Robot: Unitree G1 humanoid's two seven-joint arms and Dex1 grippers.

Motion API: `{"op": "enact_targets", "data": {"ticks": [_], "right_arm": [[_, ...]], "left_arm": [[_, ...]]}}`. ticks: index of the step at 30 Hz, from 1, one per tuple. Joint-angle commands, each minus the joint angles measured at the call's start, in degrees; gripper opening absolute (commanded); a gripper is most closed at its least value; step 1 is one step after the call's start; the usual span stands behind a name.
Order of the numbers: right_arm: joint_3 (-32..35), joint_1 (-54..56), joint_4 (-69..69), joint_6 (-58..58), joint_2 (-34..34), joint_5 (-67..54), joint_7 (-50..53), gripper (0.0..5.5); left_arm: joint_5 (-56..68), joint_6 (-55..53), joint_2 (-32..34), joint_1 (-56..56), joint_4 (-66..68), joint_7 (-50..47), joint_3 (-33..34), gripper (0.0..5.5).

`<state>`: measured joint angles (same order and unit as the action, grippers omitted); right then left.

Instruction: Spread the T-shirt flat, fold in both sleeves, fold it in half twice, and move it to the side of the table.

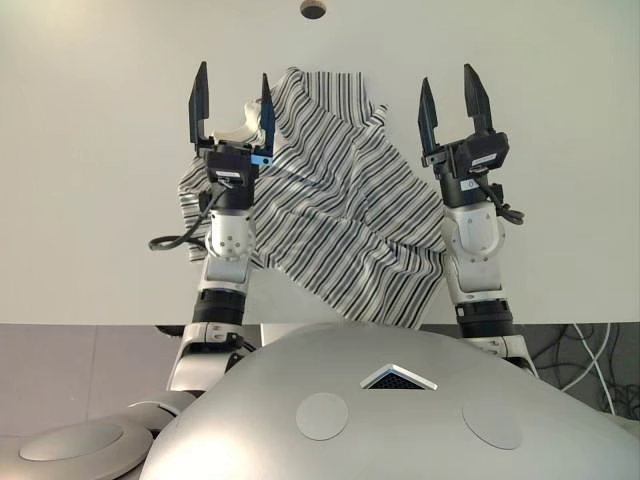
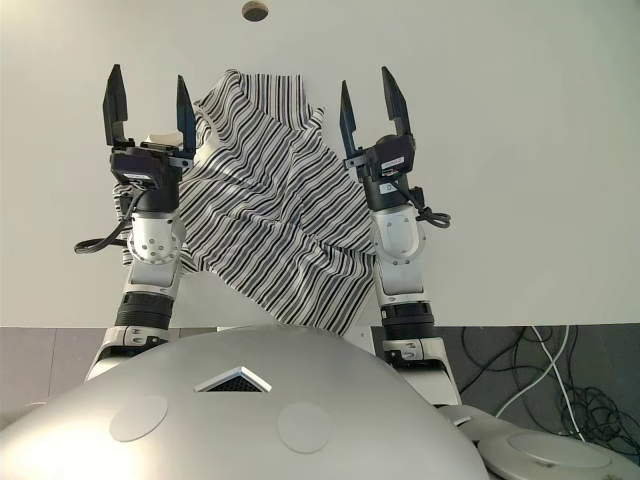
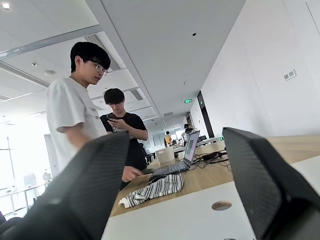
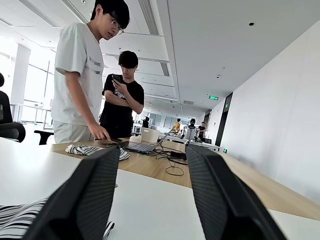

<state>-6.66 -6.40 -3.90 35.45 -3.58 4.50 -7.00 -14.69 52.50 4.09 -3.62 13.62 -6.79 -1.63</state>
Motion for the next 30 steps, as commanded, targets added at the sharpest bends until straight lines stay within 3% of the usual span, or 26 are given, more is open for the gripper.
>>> {"op": "enact_targets", "data": {"ticks": [1, 17, 30], "right_arm": [[-0.19, 1.49, -0.41, 0.20, 0.03, 0.41, 0.20, 2.43], [-0.88, 1.29, -0.78, 0.63, -0.60, 1.61, 0.23, 2.43], [-3.22, 5.53, 1.03, -0.88, -6.45, 4.49, -4.66, 2.43]], "left_arm": [[-0.52, -1.35, 0.19, 0.70, -0.85, 0.15, -0.29, 3.41], [-4.25, -4.74, -0.06, 0.03, -2.83, -1.61, -0.56, 3.41], [-3.39, -4.64, 4.12, -1.82, -4.94, 1.48, -1.48, 3.41]]}}
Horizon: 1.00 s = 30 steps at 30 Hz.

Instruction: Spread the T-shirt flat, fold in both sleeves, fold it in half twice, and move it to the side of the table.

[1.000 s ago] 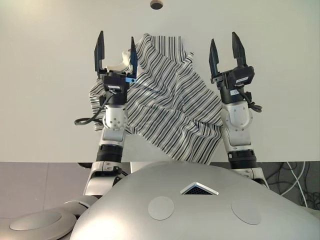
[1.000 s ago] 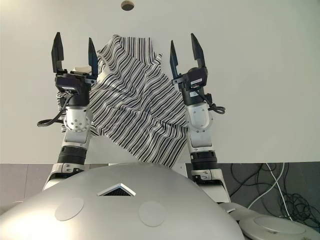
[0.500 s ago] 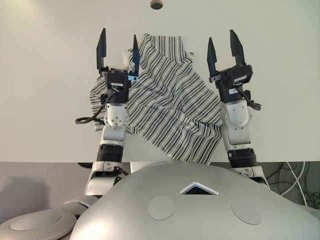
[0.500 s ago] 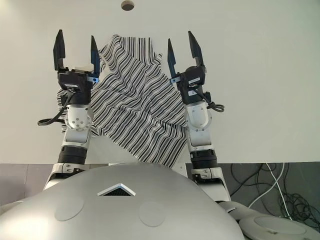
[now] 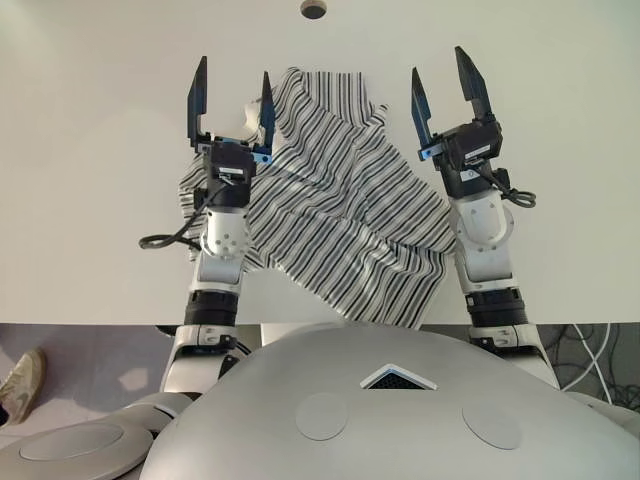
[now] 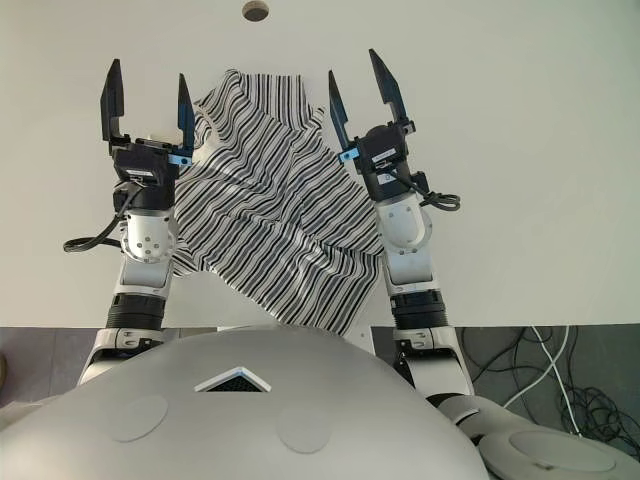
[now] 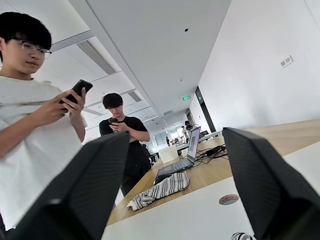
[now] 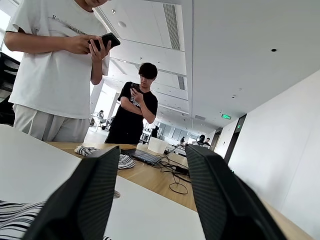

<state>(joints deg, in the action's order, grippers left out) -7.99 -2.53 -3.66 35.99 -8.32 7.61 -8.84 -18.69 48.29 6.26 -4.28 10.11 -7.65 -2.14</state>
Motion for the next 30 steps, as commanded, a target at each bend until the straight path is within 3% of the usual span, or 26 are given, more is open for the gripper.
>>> {"op": "enact_targets", "data": {"ticks": [1, 7, 13, 17, 23, 30], "right_arm": [[-2.80, 2.49, 0.70, -2.12, -2.82, 2.03, -4.48, 2.43], [-3.40, 14.62, -10.77, -4.76, -7.68, 7.21, -7.16, 2.43], [-7.40, 29.02, -25.67, -5.54, -6.36, 9.12, -11.61, 2.43], [-11.53, 36.69, -38.90, -5.35, -2.24, 8.85, -17.56, 2.43], [-16.23, 45.40, -57.59, -6.10, 1.09, 14.25, -18.42, 2.43], [-18.31, 50.17, -69.91, -10.03, -0.05, 19.09, -15.61, 2.43]], "left_arm": [[1.21, -0.30, 3.23, -1.81, -1.85, 3.74, -1.40, 3.41], [0.22, 0.63, 12.89, -7.84, 0.04, 12.29, -4.25, 3.41], [-1.52, -2.04, 20.58, -12.25, -0.43, 17.10, -3.64, 3.41], [-3.74, -8.18, 23.29, -12.86, -2.72, 16.43, -0.52, 3.41], [-7.73, -14.99, 25.86, -13.12, -5.23, 17.34, -0.06, 3.41], [-18.80, -21.68, 31.53, -9.65, 2.21, 17.65, -3.96, 3.41]]}}
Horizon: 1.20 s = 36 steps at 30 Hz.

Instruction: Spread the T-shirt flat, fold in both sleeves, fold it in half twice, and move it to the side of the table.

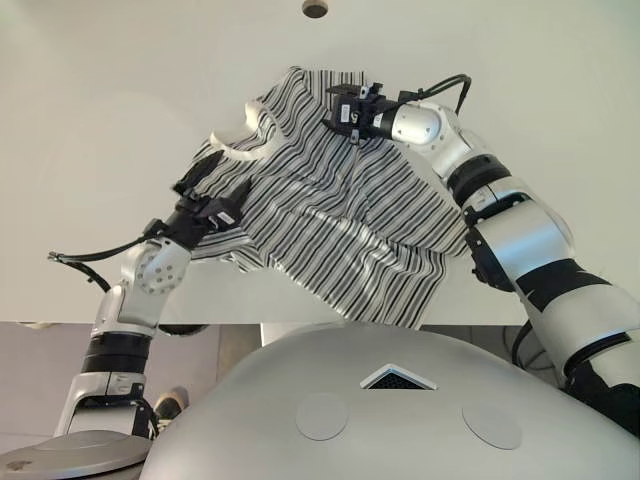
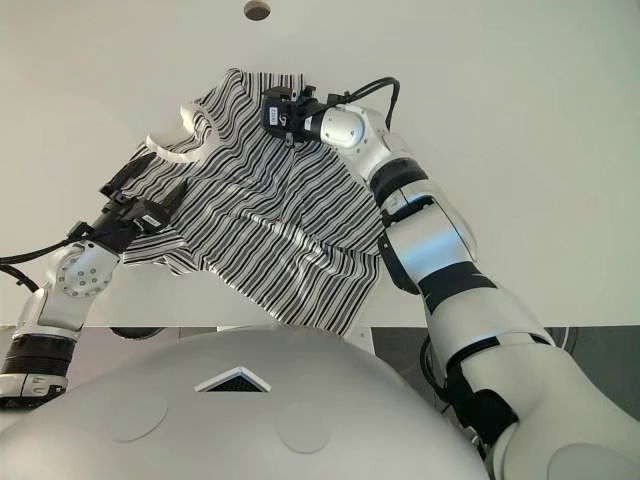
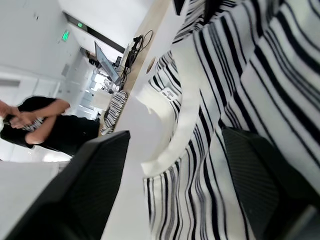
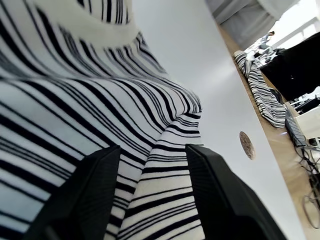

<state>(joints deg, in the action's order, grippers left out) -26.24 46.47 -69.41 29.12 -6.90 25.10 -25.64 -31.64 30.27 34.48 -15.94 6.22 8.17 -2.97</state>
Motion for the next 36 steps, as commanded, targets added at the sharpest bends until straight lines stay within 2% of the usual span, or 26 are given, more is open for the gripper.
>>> {"op": "enact_targets", "data": {"ticks": [1, 8, 13, 21, 25, 28, 30, 33, 36], "right_arm": [[0.46, 1.48, -5.08, -4.06, -1.90, 1.36, 1.86, 2.43], [3.88, 1.17, -8.10, -8.78, -5.73, 0.14, 6.09, 2.43], [6.55, 0.79, -7.99, -9.11, -9.16, -0.68, 8.05, 2.43], [9.31, -1.77, -7.14, -7.70, -15.22, -1.02, 9.47, 2.43], [10.50, -5.77, -3.54, -0.85, -17.36, -2.39, 8.55, 2.43], [14.83, -13.56, 10.18, 7.98, -19.37, -10.75, 2.76, 2.43], [17.41, -22.69, 29.40, 7.11, -21.24, -20.30, -3.43, 2.43], [19.56, -37.63, 60.28, -1.36, -28.15, -33.09, -10.87, 2.43], [22.28, -47.32, 75.67, -7.92, -34.91, -37.98, -14.94, 2.43]], "left_arm": [[-7.96, -4.09, 3.93, 4.36, 8.49, 1.48, -4.59, 3.41], [-14.53, -4.18, 1.22, 27.33, 25.77, -7.65, -12.42, 3.41], [-16.77, 0.82, -3.63, 44.09, 40.99, -15.74, -18.56, 3.41], [-21.60, 14.06, -7.85, 53.98, 52.84, -29.75, -28.50, 3.41], [-17.75, 18.97, -6.80, 55.53, 49.39, -37.94, -25.18, 3.41], [-8.38, 24.50, -3.74, 49.82, 35.58, -35.33, -19.24, 3.41], [-0.79, 26.18, -0.58, 41.51, 22.45, -27.06, -19.98, 3.41], [8.75, 24.64, 7.16, 27.38, 5.57, -11.12, -28.99, 3.41], [11.95, 20.86, 11.77, 19.01, -3.39, -1.14, -34.03, 3.41]]}}
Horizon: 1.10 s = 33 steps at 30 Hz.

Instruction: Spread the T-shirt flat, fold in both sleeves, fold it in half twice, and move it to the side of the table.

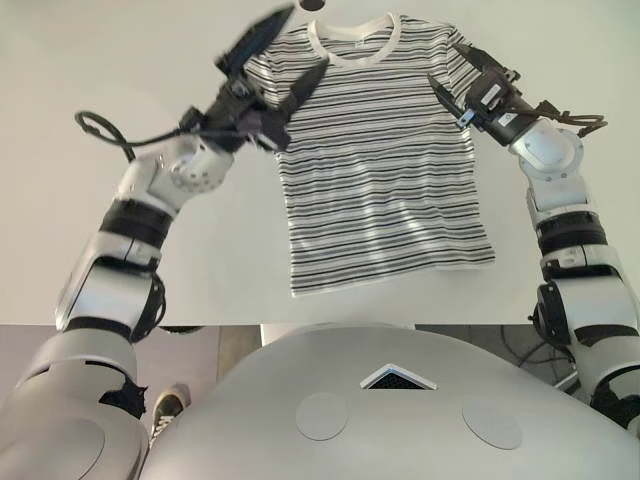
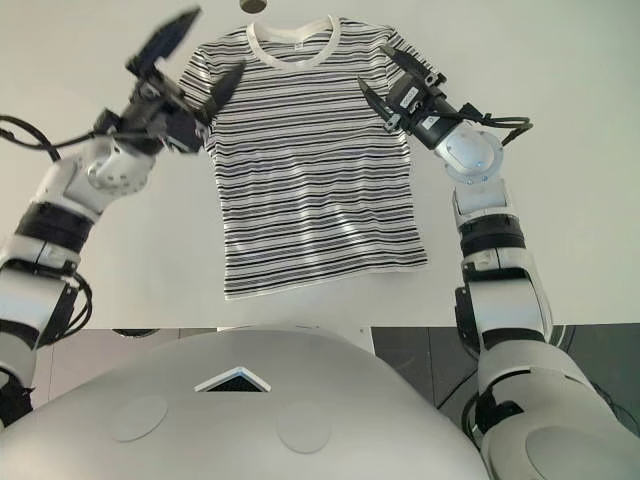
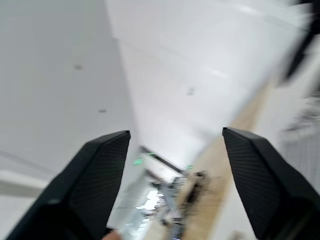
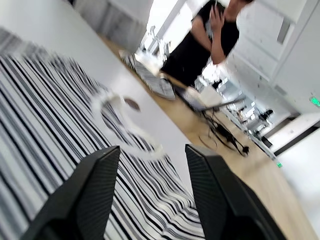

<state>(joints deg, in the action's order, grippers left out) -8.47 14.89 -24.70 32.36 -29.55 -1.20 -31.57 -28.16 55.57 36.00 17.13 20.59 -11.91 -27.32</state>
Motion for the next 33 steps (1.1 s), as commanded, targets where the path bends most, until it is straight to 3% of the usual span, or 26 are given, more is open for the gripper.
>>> {"op": "enact_targets", "data": {"ticks": [1, 7, 11, 16, 25, 33], "right_arm": [[5.25, -19.10, 33.78, -12.17, -14.48, -11.82, -10.57, 2.43], [1.26, -31.15, 39.51, -18.76, -23.71, -5.46, -20.25, 2.43], [-7.15, -30.67, 36.11, -20.10, -24.80, 3.77, -25.53, 2.43], [-11.85, -30.72, 36.40, -20.83, -25.25, 7.56, -27.94, 2.43], [-11.03, -36.36, 47.43, -23.48, -28.91, 2.90, -28.83, 2.43], [-7.71, -38.52, 52.95, -24.49, -29.02, 2.22, -26.71, 2.43]], "left_arm": [[7.93, -5.57, 10.92, -15.92, -19.16, 21.28, -10.20, 3.41], [4.62, -12.04, 11.78, -23.05, -23.99, 29.93, -8.21, 3.41], [-1.04, -13.32, 11.84, -24.76, -22.41, 32.59, -7.76, 3.41], [-3.32, -12.78, 14.51, -26.17, -20.07, 34.47, -6.44, 3.41], [11.80, -13.38, 24.74, -33.23, -27.97, 41.55, 1.60, 3.41], [19.02, -15.60, 27.27, -39.29, -35.28, 46.18, 7.60, 3.41]]}}
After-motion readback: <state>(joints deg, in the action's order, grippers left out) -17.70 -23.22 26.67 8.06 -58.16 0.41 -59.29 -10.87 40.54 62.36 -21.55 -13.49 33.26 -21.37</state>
